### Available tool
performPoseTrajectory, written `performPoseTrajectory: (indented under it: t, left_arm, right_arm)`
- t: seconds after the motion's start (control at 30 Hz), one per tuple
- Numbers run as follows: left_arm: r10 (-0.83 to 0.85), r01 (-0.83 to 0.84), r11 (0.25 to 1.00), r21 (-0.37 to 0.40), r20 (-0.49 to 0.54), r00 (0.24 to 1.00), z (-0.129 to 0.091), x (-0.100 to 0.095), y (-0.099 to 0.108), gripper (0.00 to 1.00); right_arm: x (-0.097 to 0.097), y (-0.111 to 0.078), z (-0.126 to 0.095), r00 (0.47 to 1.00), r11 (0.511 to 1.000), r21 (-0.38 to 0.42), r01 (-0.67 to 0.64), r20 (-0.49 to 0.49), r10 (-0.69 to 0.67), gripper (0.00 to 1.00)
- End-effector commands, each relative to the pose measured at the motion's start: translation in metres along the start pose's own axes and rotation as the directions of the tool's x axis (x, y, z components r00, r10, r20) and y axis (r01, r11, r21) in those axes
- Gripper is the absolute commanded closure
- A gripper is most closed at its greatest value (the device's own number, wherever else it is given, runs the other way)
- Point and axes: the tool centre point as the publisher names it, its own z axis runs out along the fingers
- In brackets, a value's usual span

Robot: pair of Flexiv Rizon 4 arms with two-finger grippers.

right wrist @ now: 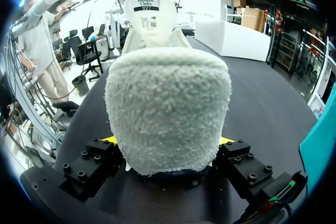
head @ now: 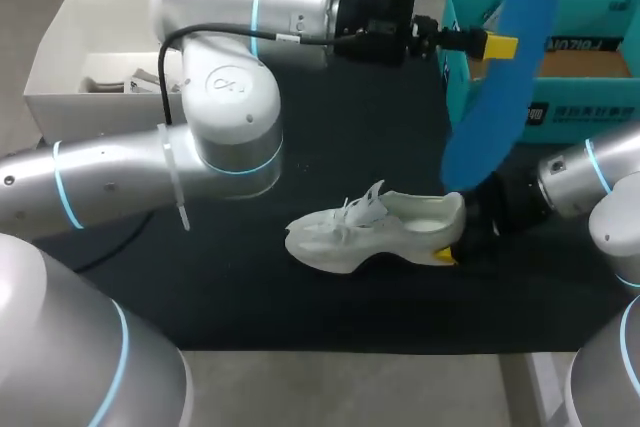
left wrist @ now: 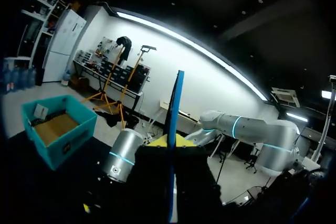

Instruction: Take the shoe out of the shoebox, open the shoe tongue, remove and reinsert the insole, then place the shoe into the shoebox

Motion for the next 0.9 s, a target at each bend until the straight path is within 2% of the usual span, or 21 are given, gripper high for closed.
performPoseTrajectory:
  t: [0.03, 0.1, 0.2, 0.27, 0.43, 0.53, 0.7, 0.9]
  left_arm:
    - [-0.04, 0.041, 0.996, 0.079, -0.013, 0.999, -0.018, 0.034, 0.007, 1.0]
    - [-0.057, 0.059, 0.993, 0.101, -0.02, 0.998, -0.024, 0.045, 0.006, 1.0]
    - [-0.134, 0.143, 0.969, 0.201, -0.058, 0.989, -0.037, 0.065, 0.001, 1.0]
    - [-0.189, 0.195, 0.96, 0.203, -0.052, 0.981, -0.045, 0.071, 0.002, 1.0]
    - [-0.278, 0.284, 0.935, 0.211, -0.06, 0.959, -0.067, 0.108, -0.003, 1.0]
    - [-0.252, 0.257, 0.944, 0.209, -0.047, 0.966, -0.077, 0.124, -0.001, 1.0]
    - [-0.229, 0.228, 0.955, 0.188, -0.016, 0.973, -0.09, 0.141, 0.015, 1.0]
    - [-0.211, 0.22, 0.962, 0.165, -0.066, 0.975, -0.095, 0.156, 0.037, 1.0]
  right_arm:
    - [0.002, -0.002, 0.004, 1.0, 1.0, 0.004, 0.0, 0.003, 0.0, 1.0]
    - [0.002, -0.002, 0.004, 1.0, 1.0, 0.004, 0.0, 0.003, 0.0, 1.0]
    - [0.002, -0.002, 0.004, 1.0, 1.0, 0.004, 0.0, 0.003, 0.0, 1.0]
    - [0.002, -0.002, 0.004, 1.0, 1.0, 0.004, 0.0, 0.003, 0.0, 1.0]
    - [0.002, -0.002, 0.004, 1.0, 1.0, 0.004, 0.0, 0.003, 0.0, 1.0]
    - [0.002, -0.002, 0.004, 1.0, 1.0, 0.004, 0.0, 0.003, 0.0, 1.0]
    - [0.002, -0.002, 0.004, 1.0, 1.0, 0.004, 0.0, 0.003, 0.0, 1.0]
    - [0.002, -0.002, 0.004, 1.0, 1.0, 0.004, 0.0, 0.003, 0.0, 1.0]
